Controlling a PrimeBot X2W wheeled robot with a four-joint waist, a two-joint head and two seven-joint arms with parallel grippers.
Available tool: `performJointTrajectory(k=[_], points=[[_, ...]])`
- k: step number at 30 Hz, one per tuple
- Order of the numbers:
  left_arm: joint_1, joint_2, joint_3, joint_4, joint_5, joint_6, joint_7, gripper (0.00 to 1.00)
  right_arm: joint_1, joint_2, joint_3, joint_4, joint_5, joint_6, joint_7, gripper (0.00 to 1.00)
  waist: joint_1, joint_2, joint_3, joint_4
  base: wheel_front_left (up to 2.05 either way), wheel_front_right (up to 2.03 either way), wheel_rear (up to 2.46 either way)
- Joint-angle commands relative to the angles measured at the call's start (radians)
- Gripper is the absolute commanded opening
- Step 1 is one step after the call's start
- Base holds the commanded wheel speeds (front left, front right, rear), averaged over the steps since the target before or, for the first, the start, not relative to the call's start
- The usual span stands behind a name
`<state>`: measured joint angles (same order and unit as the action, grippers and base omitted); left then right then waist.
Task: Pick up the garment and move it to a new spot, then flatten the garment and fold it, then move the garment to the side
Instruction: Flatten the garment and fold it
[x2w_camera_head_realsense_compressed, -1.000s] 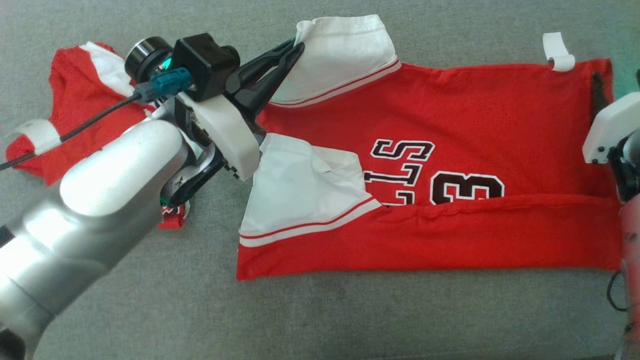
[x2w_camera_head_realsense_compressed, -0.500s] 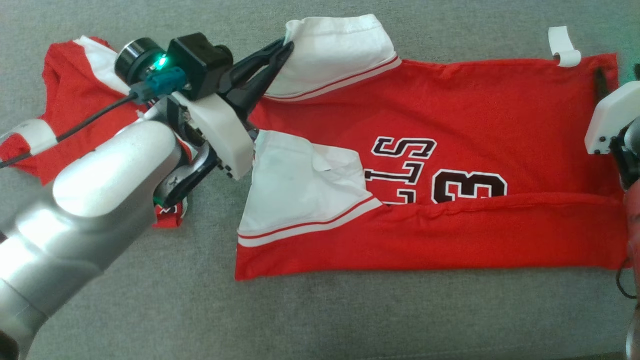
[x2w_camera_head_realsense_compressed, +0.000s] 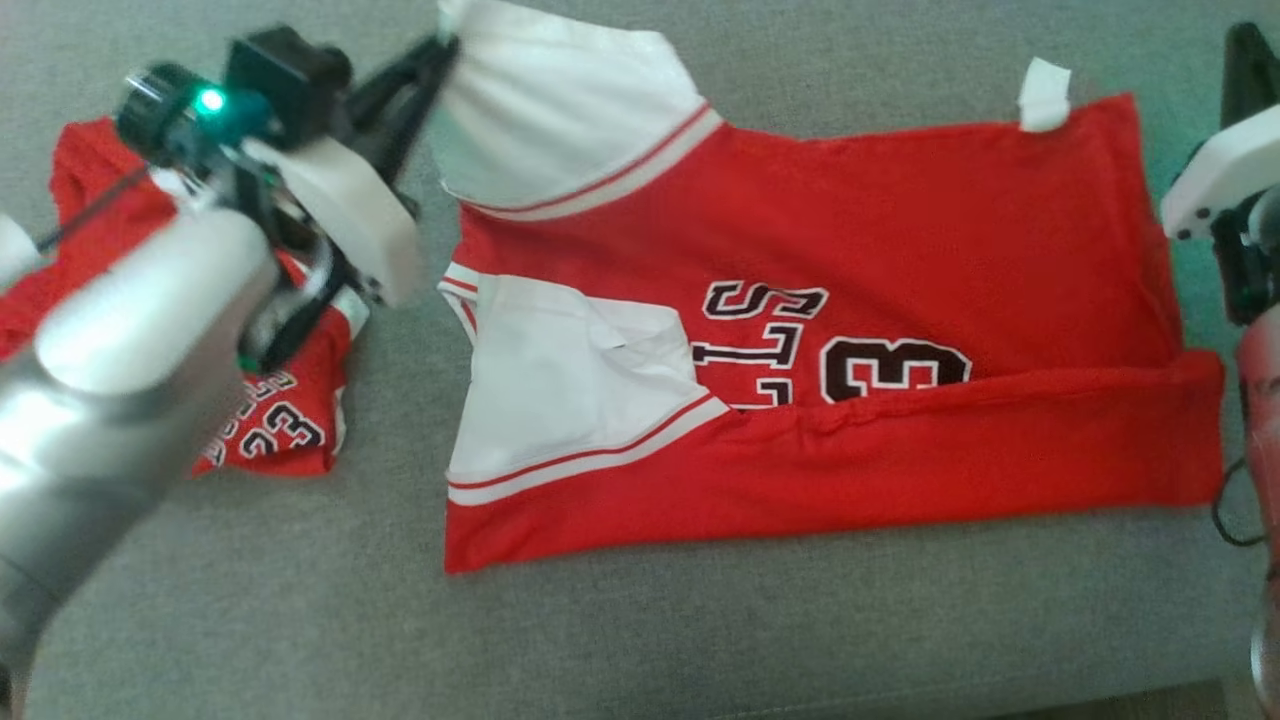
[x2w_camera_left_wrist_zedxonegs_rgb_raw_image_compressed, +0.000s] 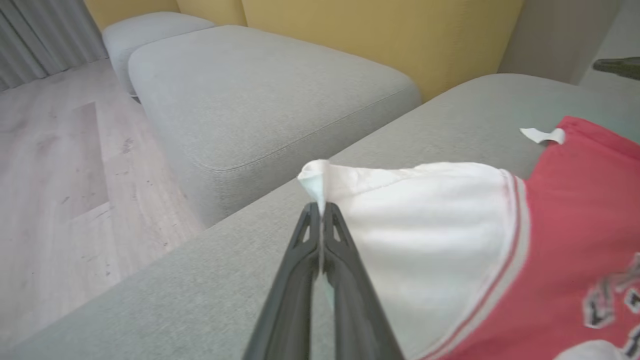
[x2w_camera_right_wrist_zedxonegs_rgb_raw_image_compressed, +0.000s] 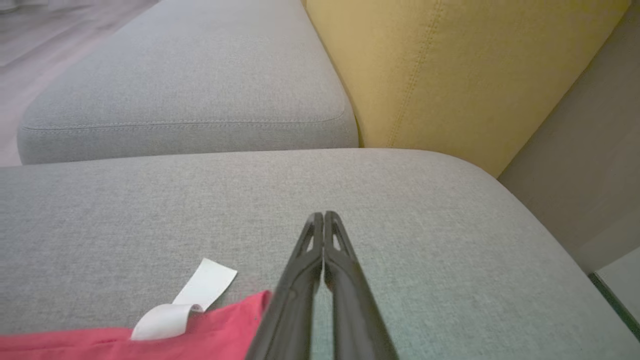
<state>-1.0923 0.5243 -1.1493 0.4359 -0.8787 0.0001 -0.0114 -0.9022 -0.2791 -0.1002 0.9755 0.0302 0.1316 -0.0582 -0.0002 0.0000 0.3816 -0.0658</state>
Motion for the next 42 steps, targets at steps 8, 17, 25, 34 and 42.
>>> performJointTrajectory(k=[8,17,25,34,42], points=[[-0.166,-0.003,0.059,0.145,0.036,-0.027,-0.037,0.0,-0.074,0.005,0.072,-0.03,0.083,-0.001,-0.058,0.0,0.0002,0.0,0.034,-0.025,0.0,0.0,0.0],[-0.152,-0.048,0.039,0.271,0.033,-0.052,-0.067,1.0,-0.052,0.0,0.106,-0.014,0.151,-0.001,-0.115,0.0,0.0002,0.0,0.011,-0.027,0.0,0.0,0.0],[-0.113,-0.081,0.112,0.331,0.026,0.044,-0.228,1.0,0.027,0.009,0.096,-0.095,0.194,-0.001,-0.183,1.0,0.0002,0.0,-0.053,-0.019,0.0,0.0,0.0],[0.172,-0.109,0.372,0.063,0.122,0.188,-0.25,1.0,0.295,0.061,0.02,-0.379,0.191,-0.001,-0.202,1.0,0.0002,0.0,-0.165,0.011,0.0,0.0,0.0],[0.543,-0.194,0.554,-0.146,0.26,0.273,-0.25,1.0,0.578,0.181,-0.031,-0.588,0.128,-0.001,-0.203,1.0,0.0002,0.0,-0.228,0.027,0.0,0.0,0.0]])
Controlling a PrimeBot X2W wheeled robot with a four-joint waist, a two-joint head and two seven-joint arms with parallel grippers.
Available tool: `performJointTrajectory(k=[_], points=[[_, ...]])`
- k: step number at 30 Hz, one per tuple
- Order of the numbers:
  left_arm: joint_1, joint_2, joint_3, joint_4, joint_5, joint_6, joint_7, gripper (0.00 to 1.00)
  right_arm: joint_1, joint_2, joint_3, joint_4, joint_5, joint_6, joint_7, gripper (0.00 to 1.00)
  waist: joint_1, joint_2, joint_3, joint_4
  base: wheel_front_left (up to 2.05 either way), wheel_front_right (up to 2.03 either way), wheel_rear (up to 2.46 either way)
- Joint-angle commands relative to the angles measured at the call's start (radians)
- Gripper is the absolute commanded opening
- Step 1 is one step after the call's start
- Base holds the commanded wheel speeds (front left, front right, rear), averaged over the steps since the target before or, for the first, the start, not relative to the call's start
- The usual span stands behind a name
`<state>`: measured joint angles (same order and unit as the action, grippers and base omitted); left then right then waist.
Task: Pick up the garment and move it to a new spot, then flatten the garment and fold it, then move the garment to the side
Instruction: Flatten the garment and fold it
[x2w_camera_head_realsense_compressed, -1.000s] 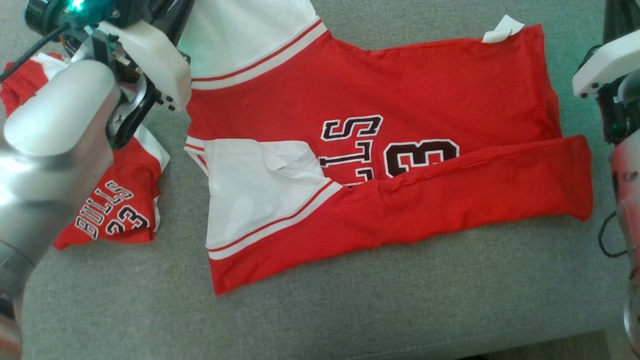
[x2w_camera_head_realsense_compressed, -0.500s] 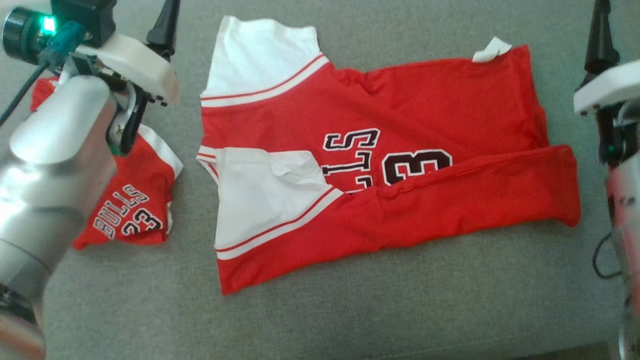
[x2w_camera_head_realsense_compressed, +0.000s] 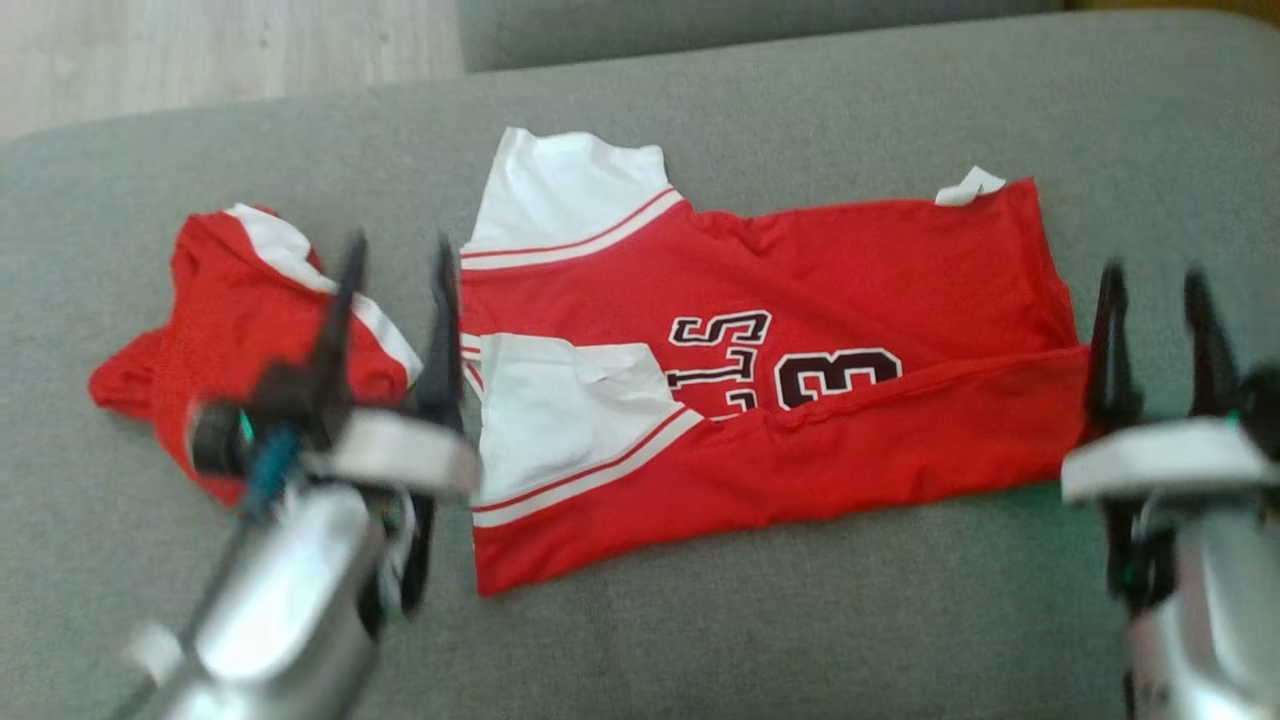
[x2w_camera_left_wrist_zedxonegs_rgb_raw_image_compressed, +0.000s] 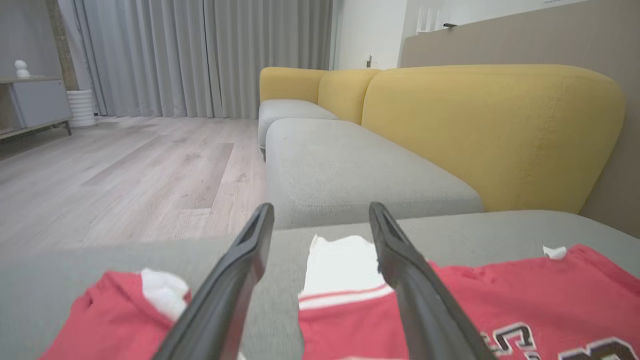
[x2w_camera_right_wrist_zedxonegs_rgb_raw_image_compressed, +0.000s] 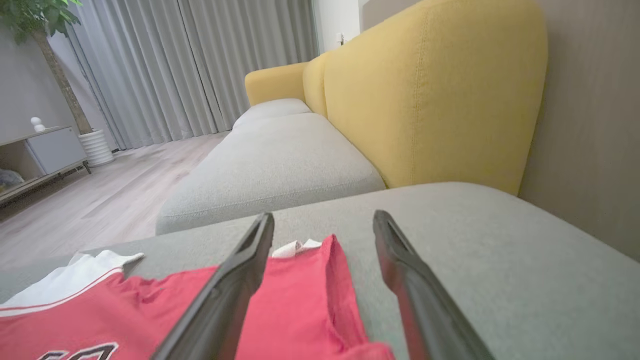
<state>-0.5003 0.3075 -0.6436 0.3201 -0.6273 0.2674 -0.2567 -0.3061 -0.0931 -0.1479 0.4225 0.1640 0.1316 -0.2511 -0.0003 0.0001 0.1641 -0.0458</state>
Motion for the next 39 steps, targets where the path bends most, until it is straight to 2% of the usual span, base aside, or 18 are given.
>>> performJointTrajectory(k=[1,4,7,14,23,26,32,39], points=[[-0.011,0.013,0.061,-0.044,0.028,0.005,-0.005,1.0,0.017,0.009,0.009,-0.056,-0.005,-0.001,-0.01,1.0,0.0003,-0.0001,-0.016,0.008,0.0,0.0,0.0],[0.075,-0.02,0.111,-0.067,0.056,-0.004,-0.005,1.0,0.097,0.034,-0.001,-0.111,0.005,-0.001,-0.009,1.0,0.0003,-0.0001,-0.021,0.008,0.0,0.0,0.0],[0.112,-0.028,0.148,-0.071,0.088,-0.029,-0.005,1.0,0.129,0.041,0.016,-0.148,0.011,-0.001,0.001,1.0,0.0003,-0.0001,-0.01,-0.008,0.0,0.0,0.0],[0.045,0.019,0.161,-0.008,0.13,-0.11,0.008,1.0,0.103,0.043,0.077,-0.189,0.063,-0.001,0.015,1.0,0.0003,-0.0001,0.037,-0.066,0.0,0.0,0.0],[-0.259,0.152,0.093,0.136,0.131,-0.323,0.323,1.0,0.02,0.043,0.127,-0.223,0.103,-0.001,0.016,1.0,0.0003,-0.0001,0.155,-0.153,0.0,0.0,0.0],[-0.381,0.189,0.055,0.195,0.147,-0.37,0.418,1.0,-0.013,0.043,0.141,-0.236,0.111,-0.001,0.014,1.0,0.0003,-0.0001,0.202,-0.174,0.0,0.0,0.0],[-0.531,0.235,0.003,0.328,0.073,-0.397,0.577,1.0,-0.057,0.043,0.177,-0.242,0.136,-0.001,0.002,1.0,0.0003,-0.0001,0.261,-0.227,0.0,0.0,0.0],[-0.585,0.291,-0.073,0.37,-0.038,-0.398,0.623,1.0,-0.072,0.043,0.201,-0.235,0.151,-0.001,-0.006,1.0,0.0003,-0.0001,0.295,-0.274,0.0,0.0,0.0]])
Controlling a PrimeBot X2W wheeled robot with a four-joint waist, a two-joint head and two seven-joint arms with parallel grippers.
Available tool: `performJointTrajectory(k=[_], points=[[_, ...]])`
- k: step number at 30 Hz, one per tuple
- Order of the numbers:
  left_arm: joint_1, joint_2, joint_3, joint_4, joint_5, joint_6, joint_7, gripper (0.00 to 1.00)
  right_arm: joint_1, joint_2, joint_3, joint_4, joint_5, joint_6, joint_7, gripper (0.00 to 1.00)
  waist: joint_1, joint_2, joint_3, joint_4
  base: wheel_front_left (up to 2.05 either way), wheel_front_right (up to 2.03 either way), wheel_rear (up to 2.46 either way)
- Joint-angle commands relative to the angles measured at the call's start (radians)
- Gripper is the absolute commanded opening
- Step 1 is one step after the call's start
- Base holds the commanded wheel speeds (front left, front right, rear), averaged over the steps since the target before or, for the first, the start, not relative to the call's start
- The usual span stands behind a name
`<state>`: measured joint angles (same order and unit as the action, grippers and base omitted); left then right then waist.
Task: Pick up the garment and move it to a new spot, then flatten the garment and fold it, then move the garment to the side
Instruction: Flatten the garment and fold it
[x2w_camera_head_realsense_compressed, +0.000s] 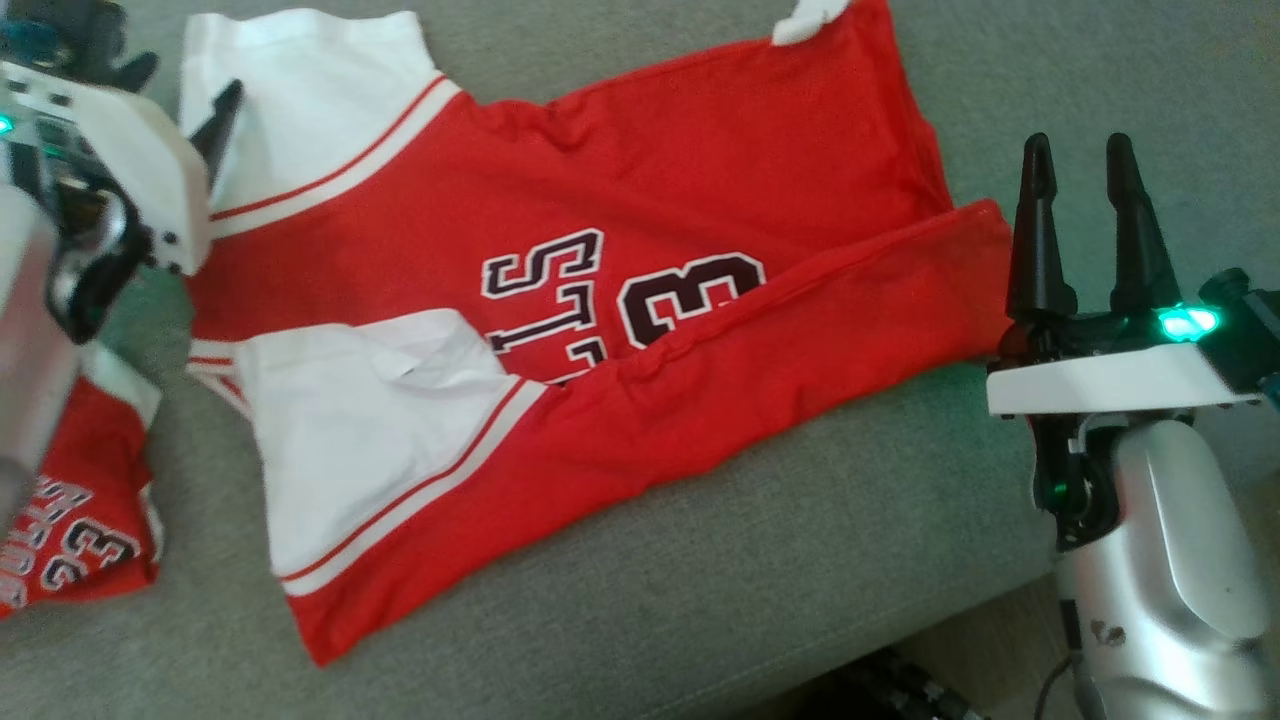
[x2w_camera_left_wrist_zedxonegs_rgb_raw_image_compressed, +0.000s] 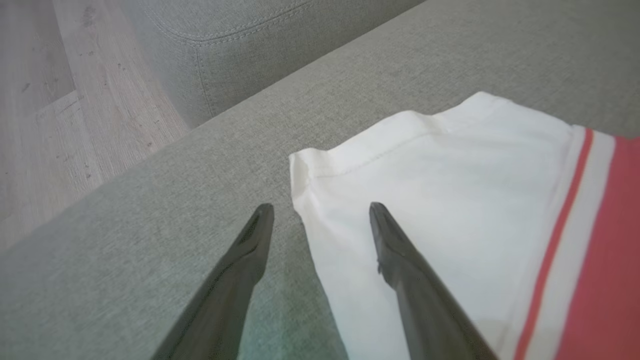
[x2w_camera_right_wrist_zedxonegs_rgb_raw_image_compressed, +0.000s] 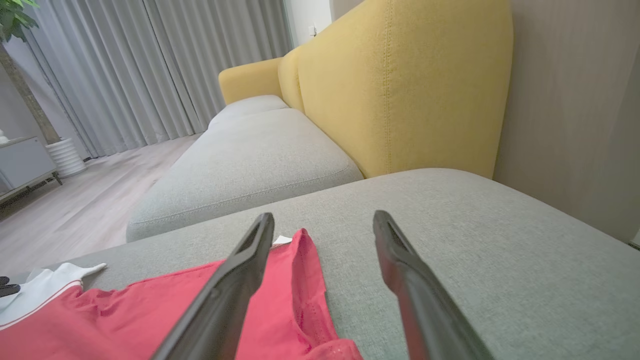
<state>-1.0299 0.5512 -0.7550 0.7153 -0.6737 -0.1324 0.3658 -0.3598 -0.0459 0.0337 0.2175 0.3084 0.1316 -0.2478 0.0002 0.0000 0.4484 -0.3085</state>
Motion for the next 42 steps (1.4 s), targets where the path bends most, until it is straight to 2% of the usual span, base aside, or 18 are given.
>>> performJointTrajectory(k=[1,7,14,16,19,22,25,27,32,36,42], points=[[-0.062,0.054,0.033,-0.017,-0.005,0.002,0.001,1.0,-0.02,-0.004,0.021,-0.03,0.009,-0.001,-0.01,1.0,-0.0002,0.0,0.015,-0.016,0.0,0.0,0.0],[-0.091,0.073,-0.002,0.029,-0.061,0.002,-0.003,1.0,-0.021,-0.004,0.027,-0.032,0.016,-0.001,-0.013,1.0,-0.0002,0.0,0.033,-0.041,0.0,0.0,0.0],[-0.114,0.07,-0.04,0.072,-0.12,0.002,0.024,1.0,-0.014,-0.004,0.028,-0.045,0.009,-0.001,-0.014,1.0,-0.0002,0.0,0.044,-0.052,0.0,0.0,0.0],[-0.112,0.065,-0.058,0.067,-0.146,0.002,0.047,0.01,-0.012,-0.004,0.024,-0.049,0.0,-0.001,-0.014,1.0,-0.0002,0.0,0.043,-0.052,0.0,0.0,0.0],[-0.108,0.066,-0.082,0.05,-0.176,0.002,0.05,0.0,-0.01,-0.004,0.013,-0.05,-0.016,-0.001,-0.014,1.0,-0.0002,0.0,0.036,-0.045,0.0,0.0,0.0],[-0.109,0.059,-0.097,0.038,-0.185,0.002,0.0,0.0,-0.013,-0.004,-0.004,-0.053,-0.043,-0.001,-0.011,1.0,-0.0002,0.0,0.02,-0.026,0.0,0.0,0.0],[-0.119,0.042,-0.111,0.023,-0.168,0.002,-0.087,0.0,-0.022,-0.004,-0.023,-0.062,-0.075,-0.001,0.011,1.0,-0.0002,0.0,0.002,0.003,0.0,0.0,0.0],[-0.129,0.013,-0.118,0.001,-0.15,0.002,-0.188,0.0,-0.037,-0.004,-0.045,-0.073,-0.122,-0.001,0.055,1.0,-0.0002,0.0,-0.018,0.041,0.0,0.0,0.0],[-0.131,-0.021,-0.145,-0.067,-0.109,0.002,-0.303,0.0,-0.084,-0.011,-0.069,-0.081,-0.187,-0.001,0.162,1.0,-0.0002,0.0,-0.039,0.108,0.0,0.0,0.0],[-0.115,-0.035,-0.179,-0.146,-0.082,0.002,-0.339,0.0,-0.136,-0.073,-0.043,-0.043,-0.196,-0.001,0.257,1.0,-0.0002,0.0,-0.043,0.161,0.0,0.0,0.0],[-0.096,-0.039,-0.205,-0.251,-0.058,0.013,-0.348,0.0,-0.225,-0.149,-0.023,0.082,-0.203,-0.001,0.376,1.0,-0.0002,0.0,-0.03,0.216,0.0,0.0,0.0]])
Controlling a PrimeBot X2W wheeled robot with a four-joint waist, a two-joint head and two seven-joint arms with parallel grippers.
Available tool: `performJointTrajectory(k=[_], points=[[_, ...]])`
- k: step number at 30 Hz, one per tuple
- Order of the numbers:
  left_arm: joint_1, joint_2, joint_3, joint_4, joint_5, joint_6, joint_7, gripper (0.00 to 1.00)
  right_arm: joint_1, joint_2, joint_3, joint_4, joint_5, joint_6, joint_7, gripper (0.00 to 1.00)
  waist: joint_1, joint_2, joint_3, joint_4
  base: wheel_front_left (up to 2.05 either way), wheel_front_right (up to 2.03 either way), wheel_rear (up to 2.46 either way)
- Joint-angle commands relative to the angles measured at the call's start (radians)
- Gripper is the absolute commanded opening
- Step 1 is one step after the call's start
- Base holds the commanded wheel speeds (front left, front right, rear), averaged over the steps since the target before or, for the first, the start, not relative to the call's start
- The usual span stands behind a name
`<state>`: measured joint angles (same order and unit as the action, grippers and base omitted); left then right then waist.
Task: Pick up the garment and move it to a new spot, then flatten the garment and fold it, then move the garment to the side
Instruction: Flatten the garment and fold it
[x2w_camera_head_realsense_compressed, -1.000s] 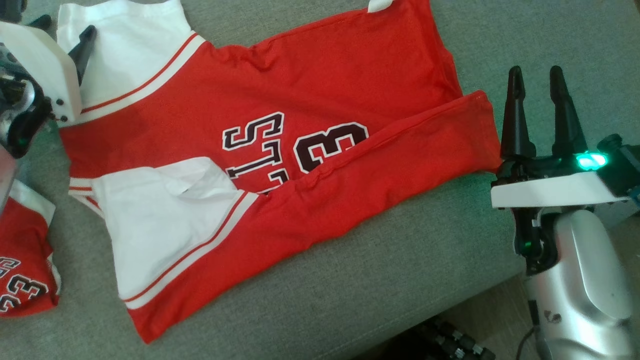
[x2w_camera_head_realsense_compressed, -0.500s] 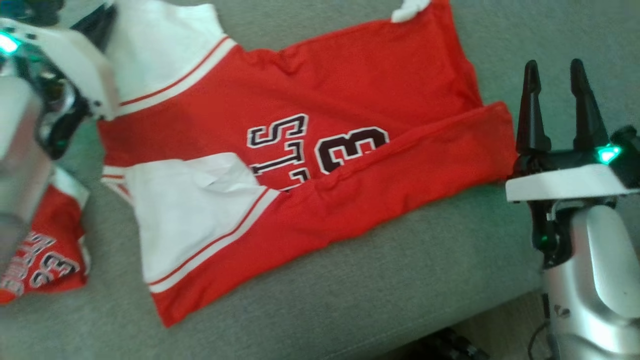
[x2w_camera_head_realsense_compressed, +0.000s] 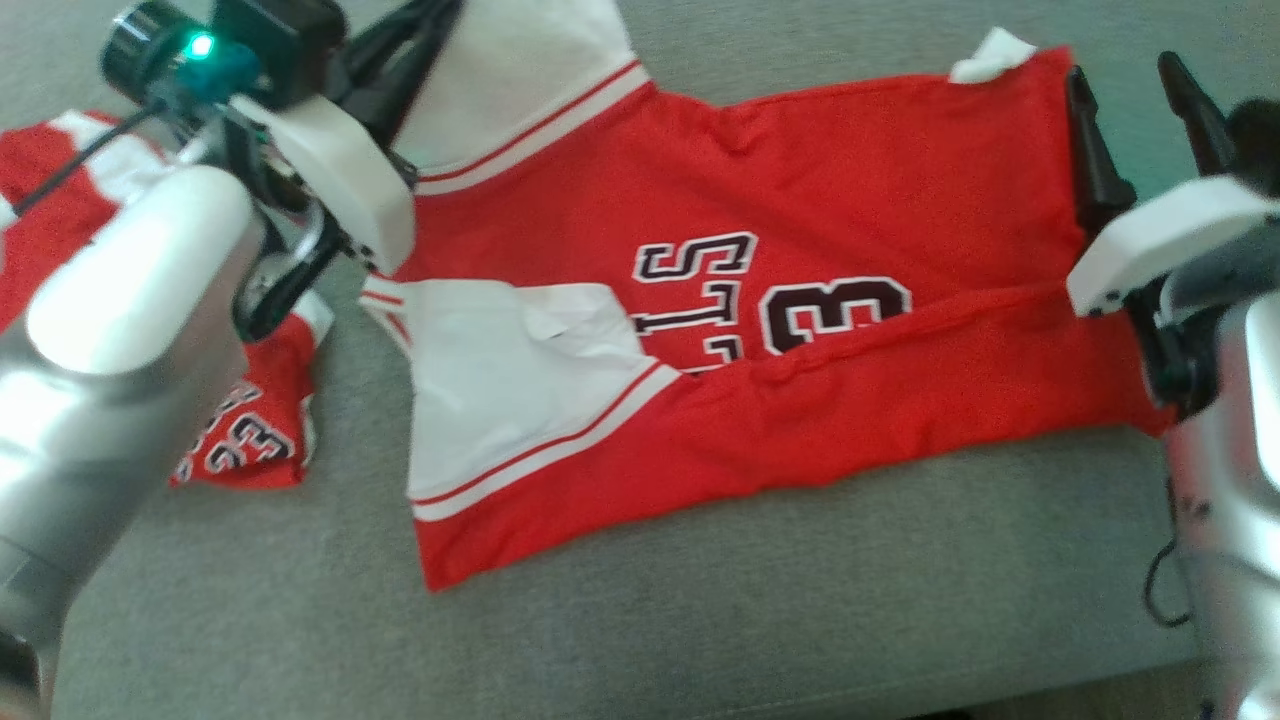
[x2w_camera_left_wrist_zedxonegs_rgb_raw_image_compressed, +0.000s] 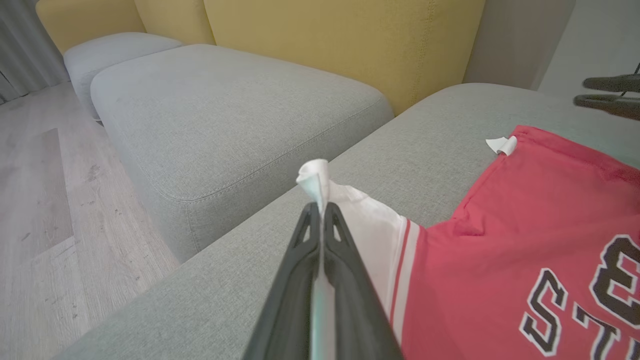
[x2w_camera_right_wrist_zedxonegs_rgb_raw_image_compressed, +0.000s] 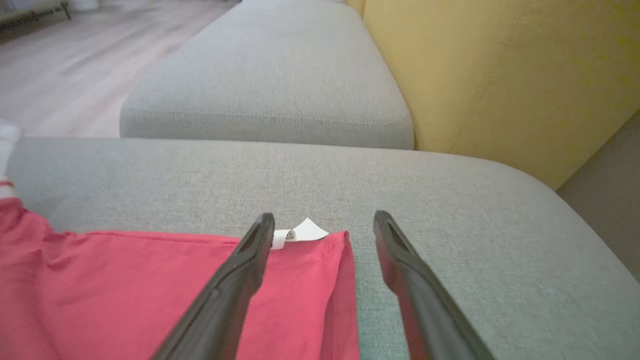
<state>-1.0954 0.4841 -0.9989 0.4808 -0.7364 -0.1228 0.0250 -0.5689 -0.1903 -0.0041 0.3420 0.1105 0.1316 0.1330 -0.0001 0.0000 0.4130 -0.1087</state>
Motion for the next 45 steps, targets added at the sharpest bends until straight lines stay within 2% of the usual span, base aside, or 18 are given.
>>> performJointTrajectory(k=[1,5,10,20,26,27,28,29,36,45], points=[[-0.028,0.027,0.036,-0.034,0.007,0.007,-0.006,0.0,-0.035,-0.019,0.02,-0.01,-0.011,-0.001,0.014,1.0,0.0001,0.0,0.009,0.025,0.0,0.0,0.0],[-0.021,0.025,0.023,-0.097,0.013,0.018,0.007,0.0,-0.111,-0.067,0.028,0.122,-0.031,-0.001,0.063,1.0,0.0001,0.0,0.023,0.056,0.0,0.0,0.0],[-0.022,0.026,0.017,-0.145,0.01,0.026,0.029,0.0,-0.186,-0.115,0.043,0.262,-0.061,-0.001,0.068,1.0,0.0001,0.0,0.039,0.079,0.0,0.0,0.0],[-0.03,0.039,0.011,-0.183,0.013,0.039,0.046,0.0,-0.283,-0.141,0.071,0.456,-0.082,-0.001,0.021,1.0,0.0001,0.0,0.062,0.088,0.0,0.0,0.0],[-0.038,0.04,0.011,-0.187,0.011,0.041,0.05,0.0,-0.322,-0.153,0.131,0.541,-0.068,-0.001,0.021,1.0,0.0001,0.0,0.071,0.091,0.0,0.0,0.0],[-0.039,0.04,0.011,-0.186,0.01,0.041,0.05,0.0,-0.326,-0.155,0.147,0.554,-0.061,-0.001,0.026,0.66,0.0001,0.0,0.071,0.092,0.0,0.0,0.0],[-0.041,0.04,0.011,-0.183,0.01,0.041,0.05,0.0,-0.33,-0.156,0.163,0.565,-0.052,-0.001,0.029,0.23,0.0001,0.0,0.071,0.091,0.0,0.0,0.0],[-0.042,0.04,0.011,-0.181,0.009,0.042,0.05,0.0,-0.333,-0.158,0.177,0.574,-0.042,-0.001,0.029,0.0,0.0001,0.0,0.07,0.091,0.0,0.0,0.0],[-0.045,0.048,0.015,-0.145,0.008,0.047,0.04,0.0,-0.374,-0.171,0.196,0.572,0.02,-0.001,-0.073,0.0,0.0001,0.0,0.06,0.074,0.0,0.0,0.0],[-0.096,0.07,0.032,-0.05,0.031,0.048,0.001,0.0,-0.418,-0.144,0.169,0.543,0.088,-0.001,-0.258,0.0,0.0001,0.0,0.056,0.03,0.0,0.0,0.0]])
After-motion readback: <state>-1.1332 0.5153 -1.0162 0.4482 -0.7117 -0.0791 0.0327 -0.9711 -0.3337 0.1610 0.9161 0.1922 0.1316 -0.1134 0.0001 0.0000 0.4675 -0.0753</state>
